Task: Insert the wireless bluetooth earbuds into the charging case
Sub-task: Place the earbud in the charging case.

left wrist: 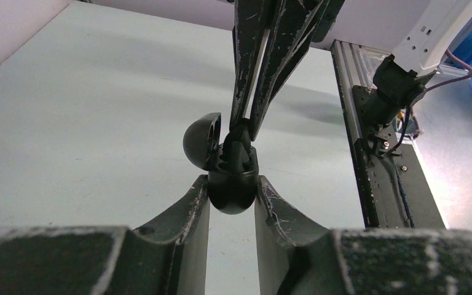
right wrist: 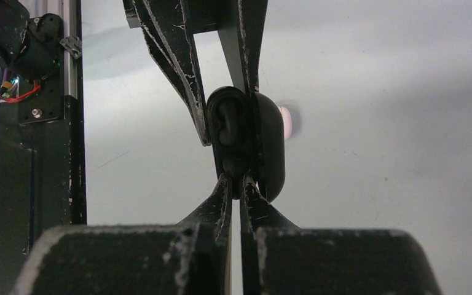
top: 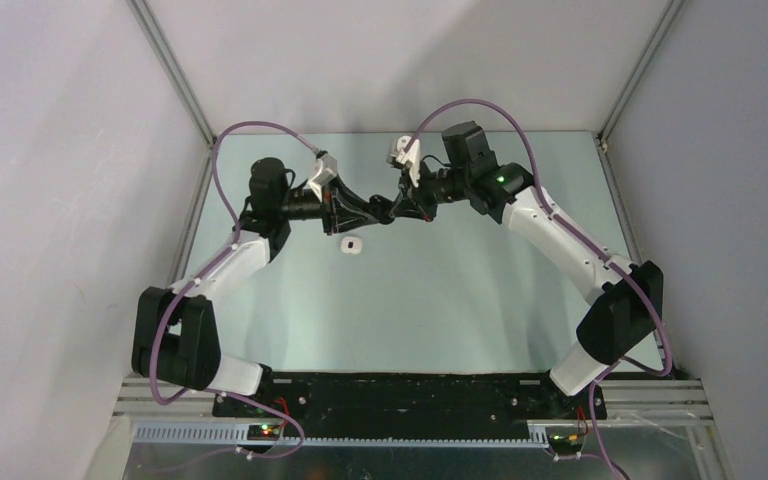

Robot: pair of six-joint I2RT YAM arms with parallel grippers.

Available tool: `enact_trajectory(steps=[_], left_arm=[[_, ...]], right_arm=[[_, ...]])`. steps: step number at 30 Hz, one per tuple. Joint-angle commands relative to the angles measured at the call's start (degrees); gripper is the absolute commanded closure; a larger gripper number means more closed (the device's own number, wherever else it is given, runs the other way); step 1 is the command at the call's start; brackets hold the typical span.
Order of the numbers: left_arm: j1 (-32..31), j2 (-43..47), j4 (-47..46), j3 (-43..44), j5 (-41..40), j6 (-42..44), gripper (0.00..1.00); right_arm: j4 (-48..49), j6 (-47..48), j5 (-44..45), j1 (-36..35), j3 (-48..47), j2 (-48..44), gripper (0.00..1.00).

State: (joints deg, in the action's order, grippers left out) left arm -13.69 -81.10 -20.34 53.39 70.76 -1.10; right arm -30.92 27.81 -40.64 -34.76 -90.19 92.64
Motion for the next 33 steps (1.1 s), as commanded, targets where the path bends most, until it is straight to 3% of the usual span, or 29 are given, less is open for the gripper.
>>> enact_trajectory(steps=[1,17,33], left_arm=[[0.32,1.92,-2.64,1.79,0.09,-1.08,1.00],[1.69,2.43,-10.78,-0.11,-0.31,-9.77,1.00],[1.96,1.90,-14.48,-0.80,-0.41,-12.52,1.00]], right_arm=[[2.65,-2.22,-2.83,-0.31,0.06,-1.73,1.00],[6.58,-7.64,-2.59,0.68,3.12,-2.10,0.99],[9.10,-9.40,-2.22,1.33,2.53,-4.40,0.72]])
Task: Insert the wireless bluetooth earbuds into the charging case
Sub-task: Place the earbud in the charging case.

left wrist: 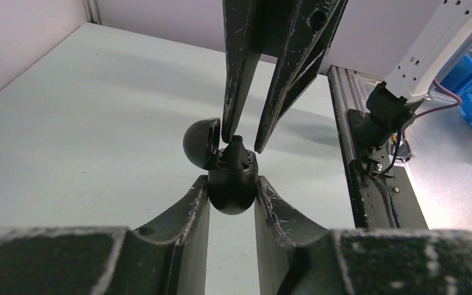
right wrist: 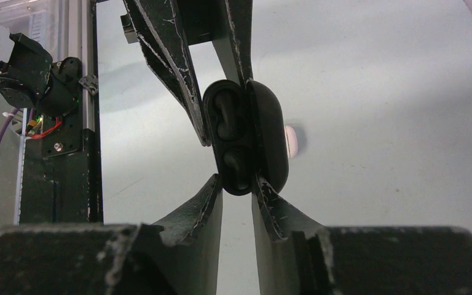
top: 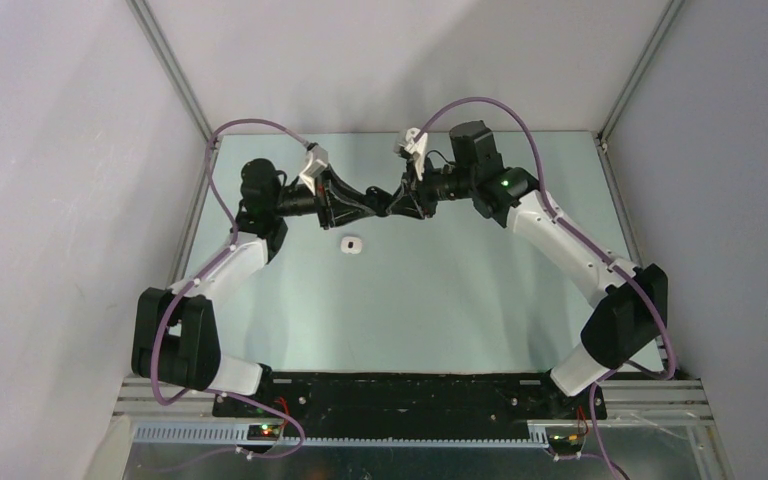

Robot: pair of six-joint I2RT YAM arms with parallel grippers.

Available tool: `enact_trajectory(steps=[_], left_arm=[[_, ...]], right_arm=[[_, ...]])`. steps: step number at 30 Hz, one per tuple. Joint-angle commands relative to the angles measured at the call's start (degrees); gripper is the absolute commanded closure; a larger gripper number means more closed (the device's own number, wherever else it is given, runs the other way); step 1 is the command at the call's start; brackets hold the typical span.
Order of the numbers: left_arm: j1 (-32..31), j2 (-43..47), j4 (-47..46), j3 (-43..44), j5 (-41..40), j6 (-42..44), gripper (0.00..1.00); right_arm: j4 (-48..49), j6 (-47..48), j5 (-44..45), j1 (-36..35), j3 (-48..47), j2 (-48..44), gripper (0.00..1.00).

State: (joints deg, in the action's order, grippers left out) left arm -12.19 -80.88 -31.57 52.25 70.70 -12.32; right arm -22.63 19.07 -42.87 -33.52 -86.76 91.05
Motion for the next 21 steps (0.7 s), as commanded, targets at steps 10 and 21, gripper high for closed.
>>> enact_trajectory(steps=[10,21], left_arm=[[0.92,1.52,-3.99,-0.44,-0.76,-2.71,1.00],[0.93,1.78,-4.12,-0.61,-0.57,-3.66,1.00]], right_arm=[[-3.26,-0.79,-2.05,0.68,-6.15,-6.26,0.64],[-1.42,-0.54,2.81,0.74,-2.15,-3.73,0.01]])
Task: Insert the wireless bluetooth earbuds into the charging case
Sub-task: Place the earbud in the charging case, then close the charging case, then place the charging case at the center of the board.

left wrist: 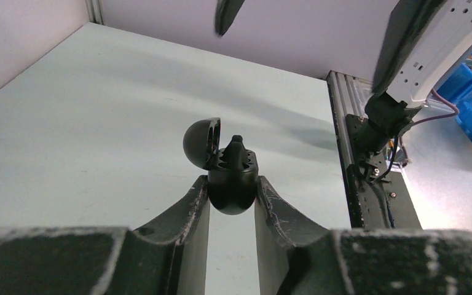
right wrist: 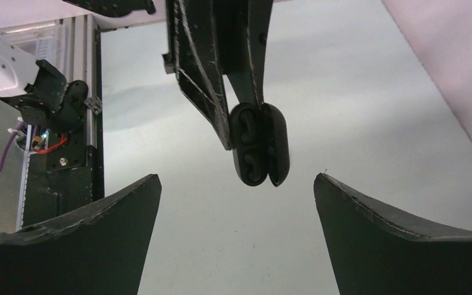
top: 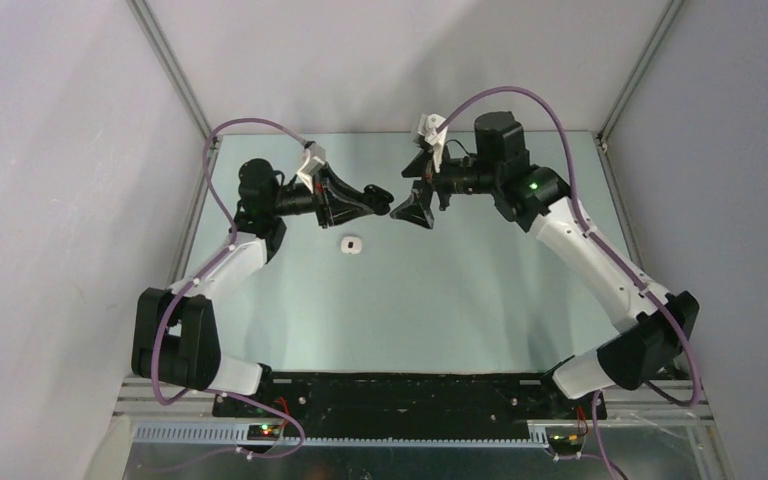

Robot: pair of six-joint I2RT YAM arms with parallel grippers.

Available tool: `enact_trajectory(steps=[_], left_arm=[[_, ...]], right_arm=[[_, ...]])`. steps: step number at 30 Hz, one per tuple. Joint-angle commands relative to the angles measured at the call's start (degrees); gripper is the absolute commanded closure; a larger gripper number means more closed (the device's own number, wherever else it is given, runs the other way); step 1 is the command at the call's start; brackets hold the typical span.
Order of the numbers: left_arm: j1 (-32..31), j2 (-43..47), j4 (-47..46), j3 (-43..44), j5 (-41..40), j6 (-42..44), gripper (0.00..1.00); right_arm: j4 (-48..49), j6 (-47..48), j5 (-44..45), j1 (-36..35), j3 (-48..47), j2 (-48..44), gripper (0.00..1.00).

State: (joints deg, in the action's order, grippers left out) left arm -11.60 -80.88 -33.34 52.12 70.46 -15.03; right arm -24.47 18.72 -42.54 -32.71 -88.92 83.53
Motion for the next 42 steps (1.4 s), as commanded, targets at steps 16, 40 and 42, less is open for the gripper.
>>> enact_trajectory(steps=[16,40,42], left_arm=[[0.43,-1.36,-3.14,0.93,-8.69,-12.66,1.00],[-7.22,-25.08,4.75,4.42,-18.16,-18.81,0.99],[-9.87,-27.57,9.23,6.55,-18.94,-16.58,0.99]], right_arm=[[2.15,9.38,6.68,-5.76,0.68,6.17,0.01],[-7.76,-4.77,17.00,13.21,8.37,-1.89,0.01],[-7.78,-4.74,16.30,13.43,8.95,-1.97,0.01]])
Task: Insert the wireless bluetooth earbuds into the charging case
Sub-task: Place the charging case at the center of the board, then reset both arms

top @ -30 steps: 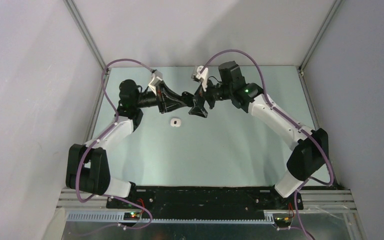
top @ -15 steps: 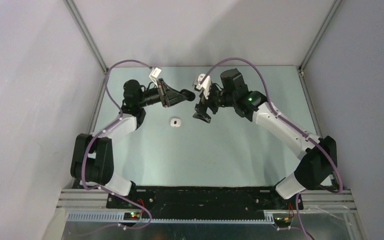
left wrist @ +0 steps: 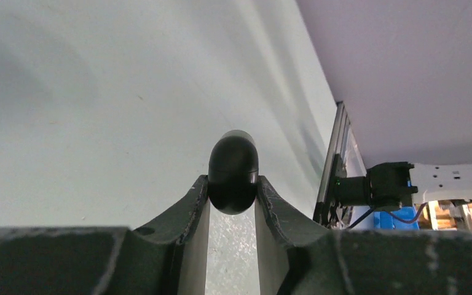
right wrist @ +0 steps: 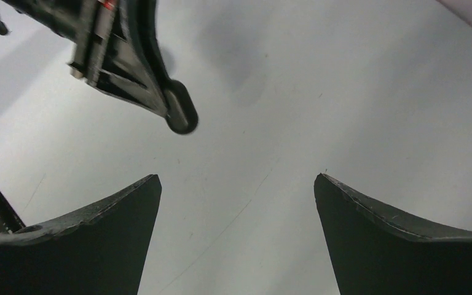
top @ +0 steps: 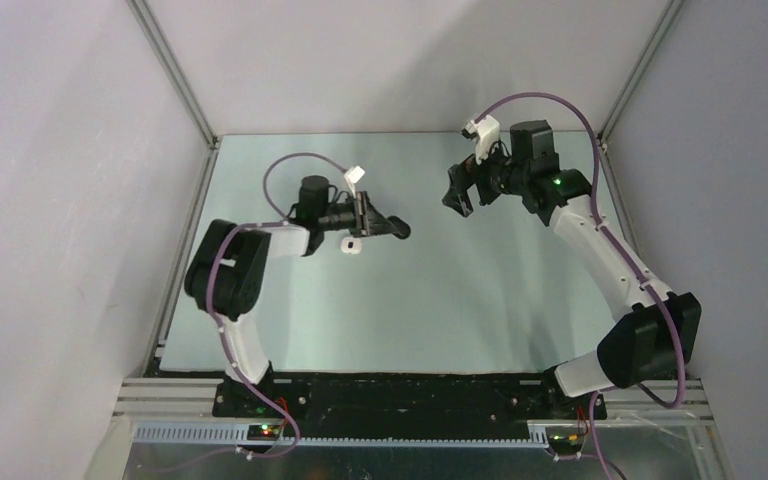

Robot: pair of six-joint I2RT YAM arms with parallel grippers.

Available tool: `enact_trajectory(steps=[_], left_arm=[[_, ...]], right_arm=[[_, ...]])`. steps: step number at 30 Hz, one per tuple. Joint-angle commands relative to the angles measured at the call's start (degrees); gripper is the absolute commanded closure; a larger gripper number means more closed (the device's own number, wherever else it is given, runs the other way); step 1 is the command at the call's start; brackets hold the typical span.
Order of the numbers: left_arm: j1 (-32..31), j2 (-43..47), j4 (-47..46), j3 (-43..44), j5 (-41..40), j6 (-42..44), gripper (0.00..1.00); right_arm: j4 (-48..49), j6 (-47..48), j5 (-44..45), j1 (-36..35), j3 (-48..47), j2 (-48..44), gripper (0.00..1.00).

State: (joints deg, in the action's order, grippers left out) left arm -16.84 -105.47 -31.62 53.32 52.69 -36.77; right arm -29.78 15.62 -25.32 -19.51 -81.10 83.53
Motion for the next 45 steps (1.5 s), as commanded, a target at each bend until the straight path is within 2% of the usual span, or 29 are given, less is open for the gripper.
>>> enact_trajectory(steps=[1,6,11,13,17,18,19,20,22,29,32,36,41,45], left_arm=[[-6.37,-4.46,11.61,6.83,-2.37,5.94,0.99],[-11.53,-8.95,23.30,11.69,-2.56,11.73,0.99],[-12.66,-10.86,37.27,15.49,-6.22,18.26,0.99],[-12.69,-11.18,42.85,17.64,-9.57,21.57,0.93],[-12.52,-10.43,51.70,23.20,-18.45,27.53,0.71],[-12.19,-10.03,53.86,25.09,-21.34,28.15,0.54],[-11.91,-9.76,54.91,26.23,-22.95,29.57,0.28],[-11.24,-9.14,57.00,28.53,-25.92,30.49,0.07],[-9.81,-7.93,59.19,31.91,-28.74,33.44,0.01],[-1.36,-2.14,62.95,43.05,-32.06,38.83,0.00],[2.87,3.54,62.92,46.25,-35.56,40.65,0.00],[6.80,10.05,61.21,48.97,-41.21,41.96,0.00],[7.47,12.84,59.03,48.51,-50.34,43.50,0.00],[7.36,15.09,58.56,47.03,-50.70,41.17,0.00]], right_arm=[[-2.39,-1.64,-1.34,0.24,1.38,-1.79,0.01],[-0.79,-2.91,-2.45,0.84,1.51,-0.48,0.01],[1.81,-4.04,-2.83,1.45,1.48,1.67,0.01],[2.73,-4.42,-2.84,1.48,1.11,2.68,0.01],[3.95,-4.97,-2.89,1.57,-1.30,5.68,0.01],[4.03,-5.02,-2.72,1.62,-2.03,6.94,0.01],[4.14,-5.17,-2.30,1.70,-3.67,7.50,0.01],[4.17,-5.25,-1.89,1.77,-5.37,8.71,0.01],[3.86,-5.60,-1.16,2.25,-8.17,10.39,0.01],[4.09,-9.71,0.45,5.93,-14.97,14.05,0.01],[5.15,-12.89,13.30,6.00,-16.10,13.66,0.01],[2.38,-15.13,25.29,5.97,-21.60,13.86,0.01],[4.53,-15.27,32.12,6.06,-20.97,11.26,0.01],[6.26,-14.64,34.77,4.67,-16.75,8.06,0.01]])
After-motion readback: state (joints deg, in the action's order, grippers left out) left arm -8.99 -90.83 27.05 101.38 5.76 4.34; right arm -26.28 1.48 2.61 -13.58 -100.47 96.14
